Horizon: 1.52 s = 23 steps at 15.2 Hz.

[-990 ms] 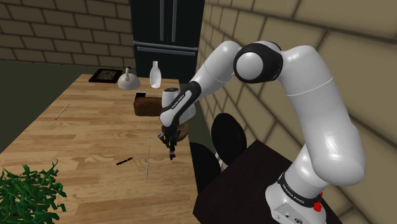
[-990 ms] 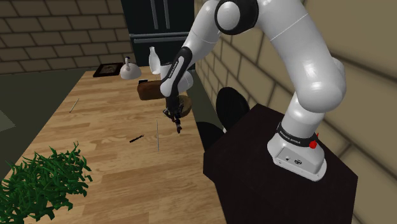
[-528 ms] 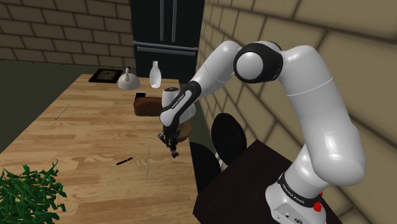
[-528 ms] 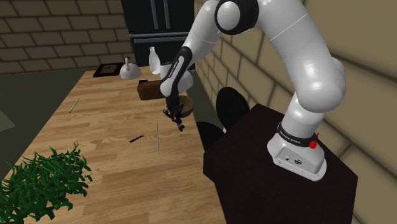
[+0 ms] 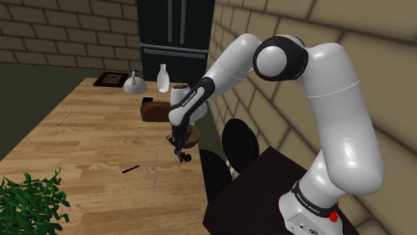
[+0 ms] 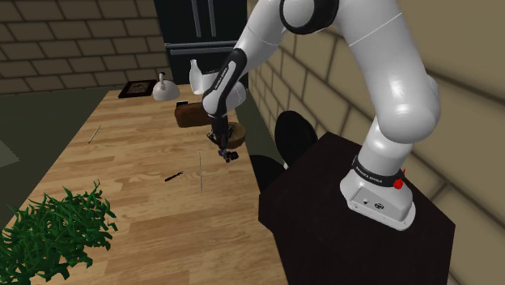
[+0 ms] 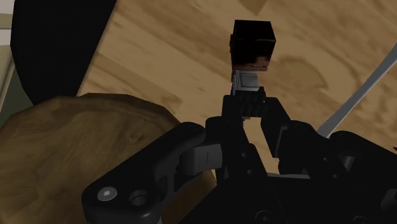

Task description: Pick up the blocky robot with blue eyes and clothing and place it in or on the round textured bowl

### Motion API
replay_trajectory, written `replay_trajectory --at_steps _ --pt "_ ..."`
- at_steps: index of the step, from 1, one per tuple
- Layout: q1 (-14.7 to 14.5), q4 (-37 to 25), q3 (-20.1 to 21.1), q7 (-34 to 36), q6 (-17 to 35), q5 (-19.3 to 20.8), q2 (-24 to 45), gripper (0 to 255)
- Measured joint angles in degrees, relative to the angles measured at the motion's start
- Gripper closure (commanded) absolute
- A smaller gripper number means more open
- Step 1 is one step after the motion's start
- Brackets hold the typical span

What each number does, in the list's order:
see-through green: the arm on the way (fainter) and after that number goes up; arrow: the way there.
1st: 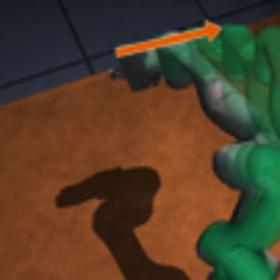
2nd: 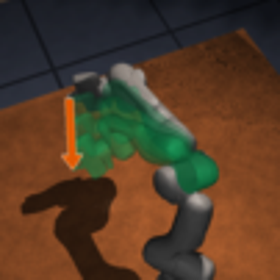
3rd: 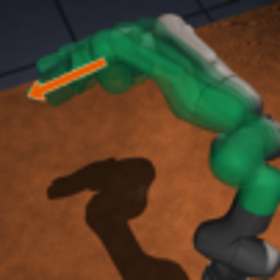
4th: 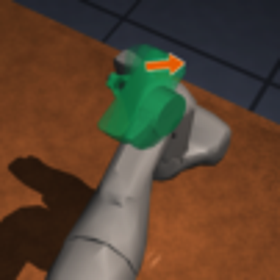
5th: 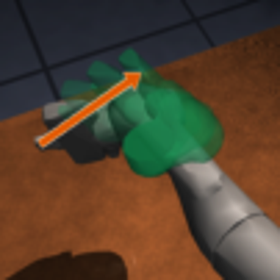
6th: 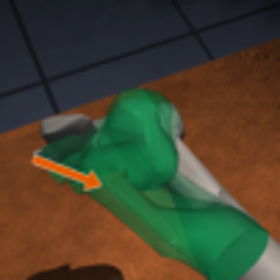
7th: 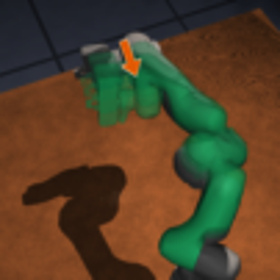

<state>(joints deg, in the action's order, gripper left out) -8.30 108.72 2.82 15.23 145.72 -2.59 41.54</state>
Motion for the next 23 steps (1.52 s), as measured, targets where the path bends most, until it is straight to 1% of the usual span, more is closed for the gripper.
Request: replay_trajectory --at_steps 13,23 --pt "0.3 2.5 0.1 0.1 -6.1 -0.1 -8.6 255" --pt "0.4 2.5 0.2 0.4 -11.8 -0.1 -14.3 255"
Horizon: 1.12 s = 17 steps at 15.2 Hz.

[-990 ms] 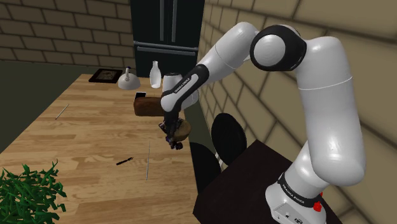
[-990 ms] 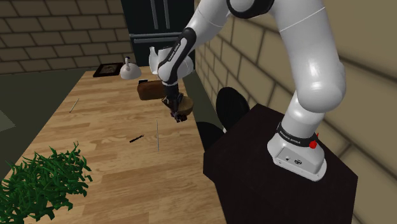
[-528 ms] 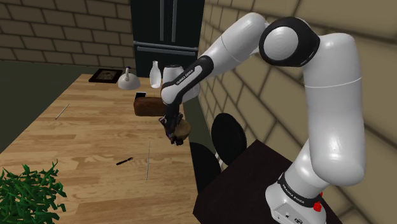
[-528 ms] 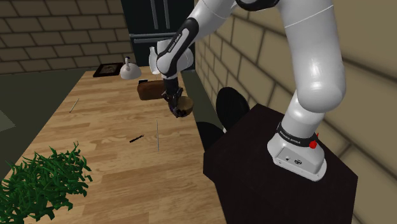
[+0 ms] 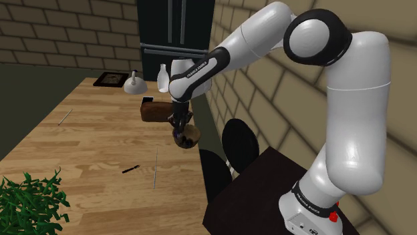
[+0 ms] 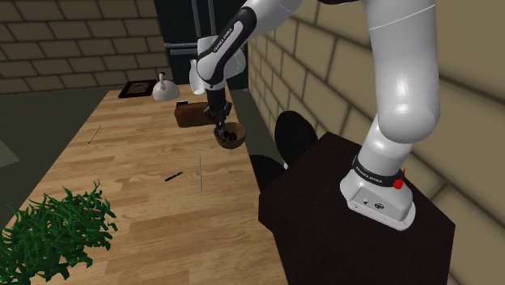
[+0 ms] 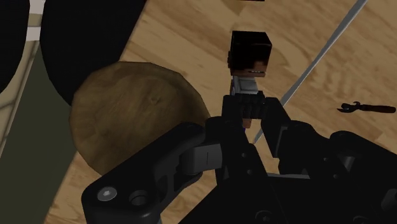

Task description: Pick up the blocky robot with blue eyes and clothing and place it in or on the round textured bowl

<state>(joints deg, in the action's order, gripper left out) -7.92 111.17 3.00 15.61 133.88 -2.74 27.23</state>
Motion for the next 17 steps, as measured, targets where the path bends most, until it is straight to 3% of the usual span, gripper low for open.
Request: replay_trajectory --at_steps 6,15,17 --pt "2.0 -5.0 -0.8 -2.6 -3.4 0.0 1.7 255" --pt "8.5 -28.0 -2.8 -10.5 -12.8 0.1 15.7 255" --pt "8.8 -30.0 -2.9 -10.8 -13.3 0.1 17.2 255"
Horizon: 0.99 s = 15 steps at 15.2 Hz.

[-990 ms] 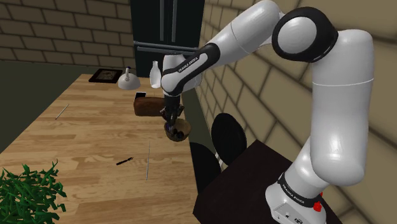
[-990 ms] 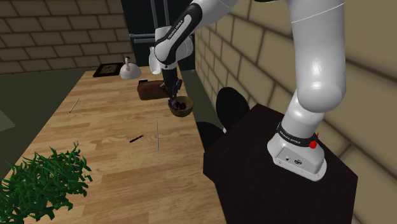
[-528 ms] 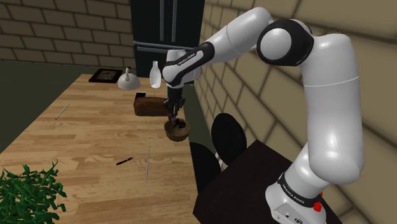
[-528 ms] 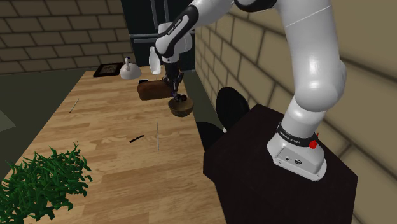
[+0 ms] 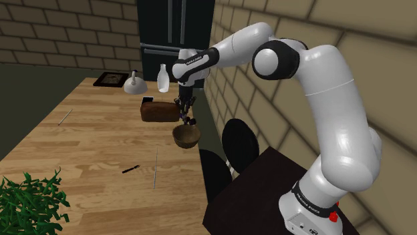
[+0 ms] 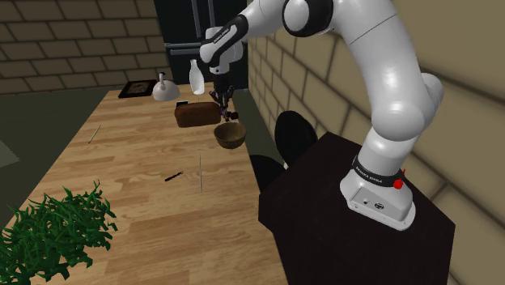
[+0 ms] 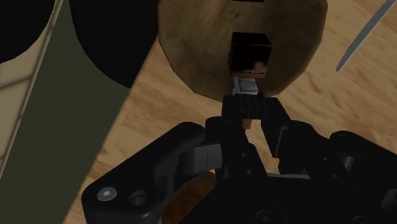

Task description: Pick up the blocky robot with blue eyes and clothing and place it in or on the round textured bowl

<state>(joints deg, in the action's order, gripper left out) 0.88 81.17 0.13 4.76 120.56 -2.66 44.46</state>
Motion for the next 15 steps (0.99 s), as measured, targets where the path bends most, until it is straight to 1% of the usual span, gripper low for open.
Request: replay_trajectory --at_steps 10,15 --pt "0.0 -1.0 0.1 -0.3 4.1 -0.1 5.2 255" --pt "0.1 -1.2 0.1 -0.4 4.6 -0.1 5.8 255"
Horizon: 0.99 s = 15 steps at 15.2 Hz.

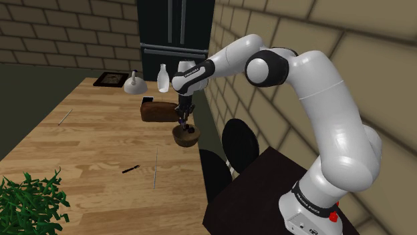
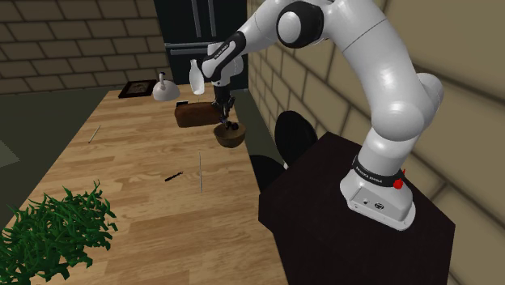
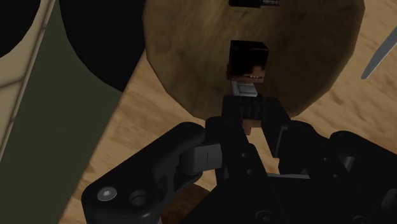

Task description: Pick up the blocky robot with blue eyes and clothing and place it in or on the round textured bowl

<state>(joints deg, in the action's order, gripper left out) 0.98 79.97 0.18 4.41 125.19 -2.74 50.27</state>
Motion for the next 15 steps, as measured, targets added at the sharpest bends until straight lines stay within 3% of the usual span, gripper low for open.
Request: replay_trajectory --at_steps 2,3,9,15 --pt "0.0 0.0 0.0 0.0 0.0 0.0 0.0 255" --pt "0.0 0.0 0.0 0.0 0.0 0.0 0.0 0" --pt "0.0 0.0 0.0 0.0 0.0 0.0 0.0 0" --pt "0.2 -1.1 -0.1 0.0 -4.6 0.1 -3.5 0"
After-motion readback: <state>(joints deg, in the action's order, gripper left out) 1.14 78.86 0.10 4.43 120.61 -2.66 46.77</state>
